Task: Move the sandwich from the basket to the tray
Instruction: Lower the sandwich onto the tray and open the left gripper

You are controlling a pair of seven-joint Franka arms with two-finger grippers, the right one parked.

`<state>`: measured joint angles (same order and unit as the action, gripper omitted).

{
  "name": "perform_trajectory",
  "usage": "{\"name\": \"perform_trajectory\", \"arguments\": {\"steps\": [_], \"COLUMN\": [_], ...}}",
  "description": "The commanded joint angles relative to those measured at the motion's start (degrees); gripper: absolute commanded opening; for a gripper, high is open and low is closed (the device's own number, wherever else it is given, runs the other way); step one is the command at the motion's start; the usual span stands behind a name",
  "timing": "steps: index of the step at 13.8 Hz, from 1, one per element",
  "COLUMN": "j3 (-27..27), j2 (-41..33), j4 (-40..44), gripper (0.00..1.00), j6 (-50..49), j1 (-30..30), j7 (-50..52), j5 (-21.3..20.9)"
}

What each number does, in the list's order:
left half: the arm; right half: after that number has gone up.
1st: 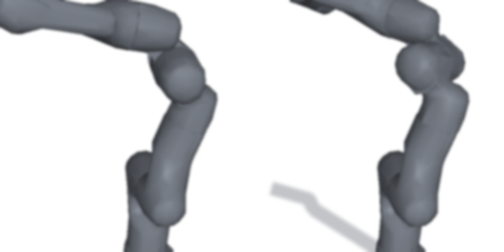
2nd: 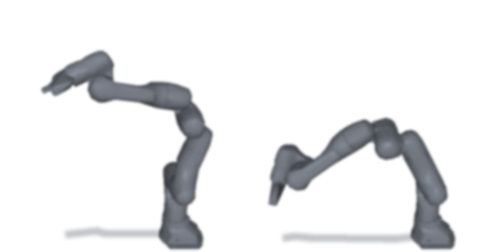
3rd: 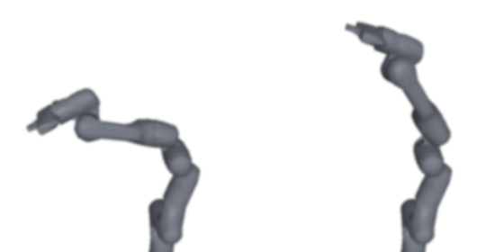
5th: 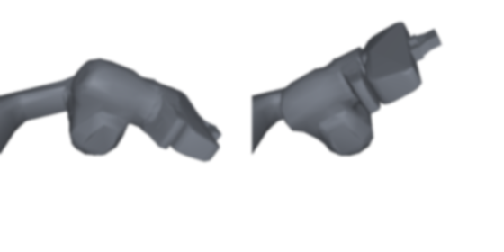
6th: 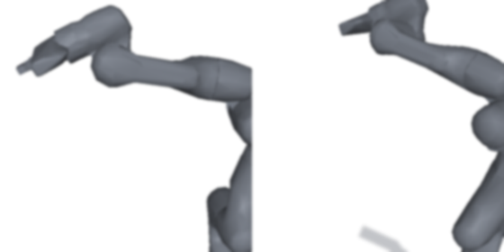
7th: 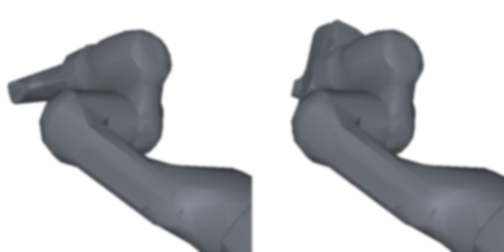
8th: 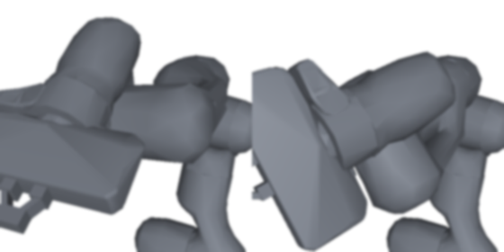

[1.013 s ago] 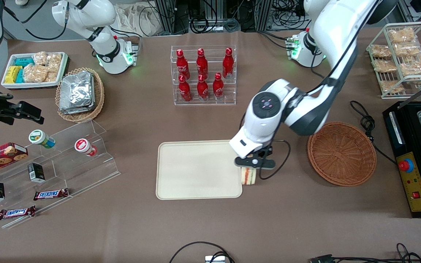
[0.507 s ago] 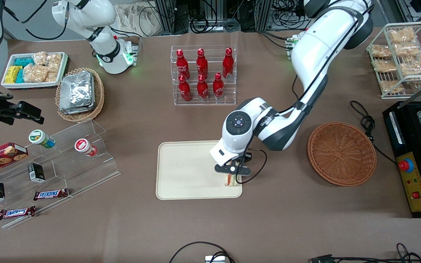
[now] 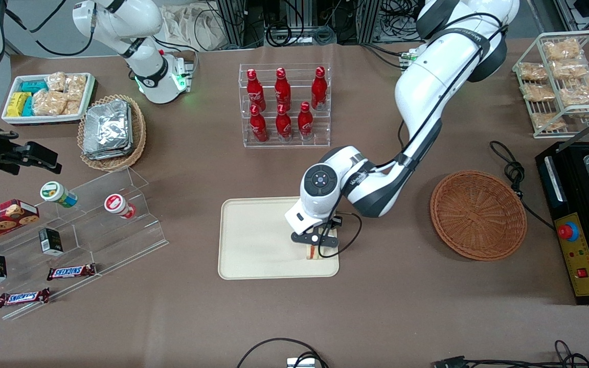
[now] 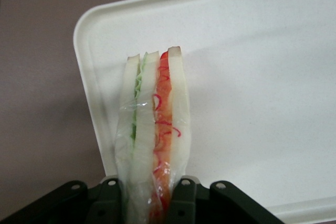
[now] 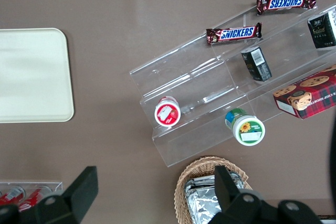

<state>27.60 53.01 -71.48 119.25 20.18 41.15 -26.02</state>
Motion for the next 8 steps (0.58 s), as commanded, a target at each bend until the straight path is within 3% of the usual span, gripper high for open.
{"name": "perform_trajectory", "arguments": {"steps": [1,3,4,5,6,7,8], "j3": [-0.4,-0.4,-0.4,-0.4,-0.4,-0.4,-0.4], "j2": [2.4,2.9,3.1,3.2,3.1,3.1,3.1], "j4": [2.8,2.7,2.7,2.7,2.7,2.7,2.7], "gripper": [0.24,0.28,0.41,0.68,0.88,1.00,1.00], "j6": [-0.2,0.9,1.0,1.1,1.1,1.1,1.2], "j1": [1.5,1.5,1.6,1.8,1.8,1.8,1.8], "j7": [1.7,3.7,4.3,4.9,5.1,6.0,7.8], "j5": [-2.6,-3.3,-3.8,-3.9,-3.9,-3.8,-3.8]}}
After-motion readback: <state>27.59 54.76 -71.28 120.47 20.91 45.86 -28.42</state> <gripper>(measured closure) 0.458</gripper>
